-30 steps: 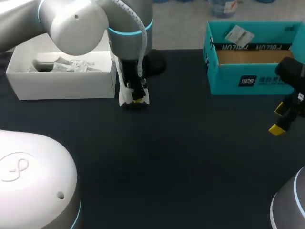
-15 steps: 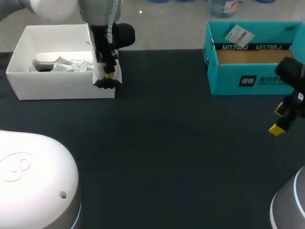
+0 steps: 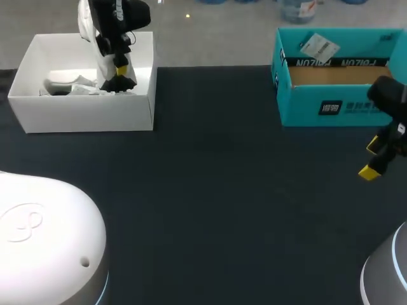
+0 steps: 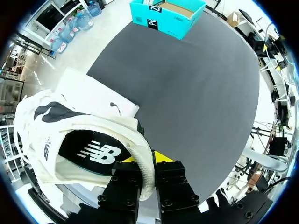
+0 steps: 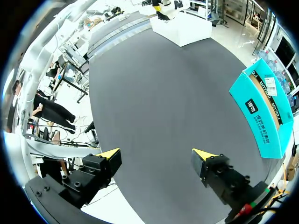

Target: Take the shoe out of the shoebox, open the shoe tongue, remove and reinsert the insole, then place the shoe into the shoebox

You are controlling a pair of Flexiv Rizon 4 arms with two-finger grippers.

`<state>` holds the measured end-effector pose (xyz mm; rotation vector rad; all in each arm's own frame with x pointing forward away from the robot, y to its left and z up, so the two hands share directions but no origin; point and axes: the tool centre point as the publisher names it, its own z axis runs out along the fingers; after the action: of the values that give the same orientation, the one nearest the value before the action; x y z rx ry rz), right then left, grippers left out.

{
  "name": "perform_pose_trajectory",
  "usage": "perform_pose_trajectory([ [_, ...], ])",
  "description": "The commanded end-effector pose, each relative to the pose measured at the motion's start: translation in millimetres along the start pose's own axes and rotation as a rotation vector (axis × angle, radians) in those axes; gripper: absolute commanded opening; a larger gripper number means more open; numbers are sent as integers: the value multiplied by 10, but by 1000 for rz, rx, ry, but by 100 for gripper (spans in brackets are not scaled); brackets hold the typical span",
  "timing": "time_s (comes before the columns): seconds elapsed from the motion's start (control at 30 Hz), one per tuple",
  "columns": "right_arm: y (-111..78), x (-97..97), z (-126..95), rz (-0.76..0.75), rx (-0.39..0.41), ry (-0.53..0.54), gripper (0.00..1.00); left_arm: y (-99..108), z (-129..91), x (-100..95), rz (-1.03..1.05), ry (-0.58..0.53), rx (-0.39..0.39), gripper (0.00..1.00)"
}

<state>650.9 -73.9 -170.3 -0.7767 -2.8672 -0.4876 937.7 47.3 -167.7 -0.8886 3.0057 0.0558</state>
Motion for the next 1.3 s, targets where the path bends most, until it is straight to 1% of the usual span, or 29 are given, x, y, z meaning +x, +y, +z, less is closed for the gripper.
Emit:
perform_pose_trajectory([
  [0.03,14,-14,9,1,4,1,100,-146,-24,-318,-29,58,-31,0],
  [0.1,14,-14,9,1,4,1,100,-161,-35,-451,-42,67,-24,0],
  [0.2,14,-14,9,1,4,1,100,-204,-23,-593,-45,74,-22,0],
  [0.27,14,-14,9,1,4,1,100,-238,1,-674,-58,75,-34,0],
  [0.33,14,-14,9,1,4,1,100,-261,26,-738,-59,71,-47,0],
  [0.4,14,-14,9,1,4,1,100,-283,65,-824,-59,90,-46,0],
  [0.5,14,-14,9,1,4,1,100,-299,95,-884,-66,96,-43,0],
  [0.53,14,-14,9,1,4,1,100,-303,98,-889,-68,93,-33,0],
  [0.57,14,-14,9,1,4,1,100,-306,98,-909,-72,104,-7,0],
  [0.6,14,-14,9,1,4,1,100,-306,97,-912,-66,108,-1,0],
  [1.3,14,-14,9,1,4,1,100,-306,97,-912,-66,108,-1,0],
])
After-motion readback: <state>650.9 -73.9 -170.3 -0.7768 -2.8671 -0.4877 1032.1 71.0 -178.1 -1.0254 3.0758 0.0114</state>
